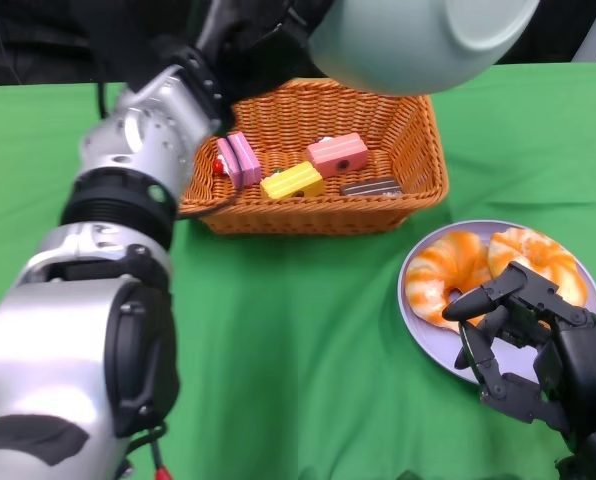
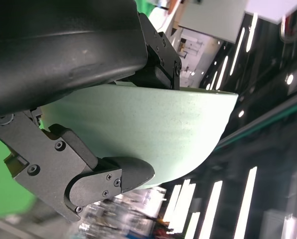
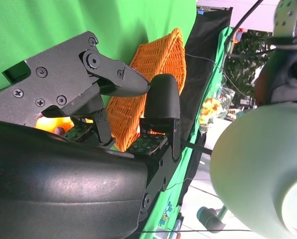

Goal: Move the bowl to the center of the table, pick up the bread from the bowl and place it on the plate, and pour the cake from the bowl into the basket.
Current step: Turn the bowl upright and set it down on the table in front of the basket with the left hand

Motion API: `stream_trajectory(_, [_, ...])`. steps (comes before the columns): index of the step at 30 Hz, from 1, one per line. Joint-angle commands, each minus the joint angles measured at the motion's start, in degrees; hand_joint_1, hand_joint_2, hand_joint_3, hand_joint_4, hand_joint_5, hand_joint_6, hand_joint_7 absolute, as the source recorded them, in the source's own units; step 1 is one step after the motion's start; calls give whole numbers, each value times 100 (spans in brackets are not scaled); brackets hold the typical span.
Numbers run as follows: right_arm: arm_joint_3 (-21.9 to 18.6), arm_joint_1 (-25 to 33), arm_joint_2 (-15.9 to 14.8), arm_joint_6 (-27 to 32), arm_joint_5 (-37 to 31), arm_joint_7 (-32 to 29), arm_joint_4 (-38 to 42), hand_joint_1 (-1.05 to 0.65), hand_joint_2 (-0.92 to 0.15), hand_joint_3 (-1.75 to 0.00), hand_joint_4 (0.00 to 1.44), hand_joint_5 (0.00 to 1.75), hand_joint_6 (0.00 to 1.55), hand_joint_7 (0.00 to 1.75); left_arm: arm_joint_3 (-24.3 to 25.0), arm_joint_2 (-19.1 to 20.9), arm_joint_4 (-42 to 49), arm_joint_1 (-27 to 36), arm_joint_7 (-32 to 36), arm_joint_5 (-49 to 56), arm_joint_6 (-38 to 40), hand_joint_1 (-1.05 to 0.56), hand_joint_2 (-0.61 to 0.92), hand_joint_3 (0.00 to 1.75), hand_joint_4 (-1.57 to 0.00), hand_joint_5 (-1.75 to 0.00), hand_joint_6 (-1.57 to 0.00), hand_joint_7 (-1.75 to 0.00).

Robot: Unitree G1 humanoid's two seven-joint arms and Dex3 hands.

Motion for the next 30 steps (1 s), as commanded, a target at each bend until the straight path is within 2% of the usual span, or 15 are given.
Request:
stream_trajectory(1, [-44, 36, -32, -30, 3, -42, -47, -10, -61, -94, 77, 157, 68, 135, -290, 264, -384, 154, -357, 256, -453, -21, 43, 132, -85, -175, -78, -163])
stream_trajectory(4, [-43, 44, -39, -9, 21, -23, -64, -11, -60, -93, 77, 155, 68, 134, -517, 433, -648, 391, -658, 446, -940, -23, 41, 134, -85, -175, -75, -163])
stream_trajectory(7, [-47, 50, -52, 5, 55, 7, -77, -11, -61, -92, 76, 155, 67, 134, -733, 637, -888, 694, -1058, 608, -1578, -20, 44, 133, -84, -175, -71, -164])
stream_trajectory(9, [-56, 47, -56, 4, 55, 5, -76, -10, -61, -92, 75, 155, 67, 134, -822, 731, -999, 876, -1283, 641, -1919, -14, 45, 131, -87, -175, -76, -156])
stream_trajectory(11, [-61, 35, -57, -5, 110, 41, -56, -9, -62, -92, 74, 154, 67, 134, -956, 837, -1154, 1134, -1416, 813, -2670, -12, 46, 129, -86, -175, -78, -152])
stream_trajectory(16, [-70, 23, -43, 51, 168, 68, -70, -8, -63, -90, 72, 154, 68, 132, -1147, 1018, -1378, 1736, -1538, 1062, -4551, -12, 51, 123, -81, -175, -73, -154])
stream_trajectory(22, [-79, -9, -57, -6, 127, 43, -27, -9, -63, -90, 73, 154, 68, 131, -1162, 1119, -1271, 2305, -1510, 1005, -6318, -11, 57, 114, -86, -175, -76, -157])
stream_trajectory(27, [-75, -21, -41, -14, 120, 29, -24, -10, -63, -90, 74, 154, 68, 131, -1159, 1296, -1133, 2788, -1471, 829, -7803, -12, 47, 133, -85, -168, -77, -147])
stream_trajectory(30, [-77, -23, -37, 2, 131, 29, -37, -10, -63, -90, 74, 154, 68, 130, -1215, 1472, -871, 2938, -1280, 885, -8796, -12, 48, 127, -87, -166, -79, -144])
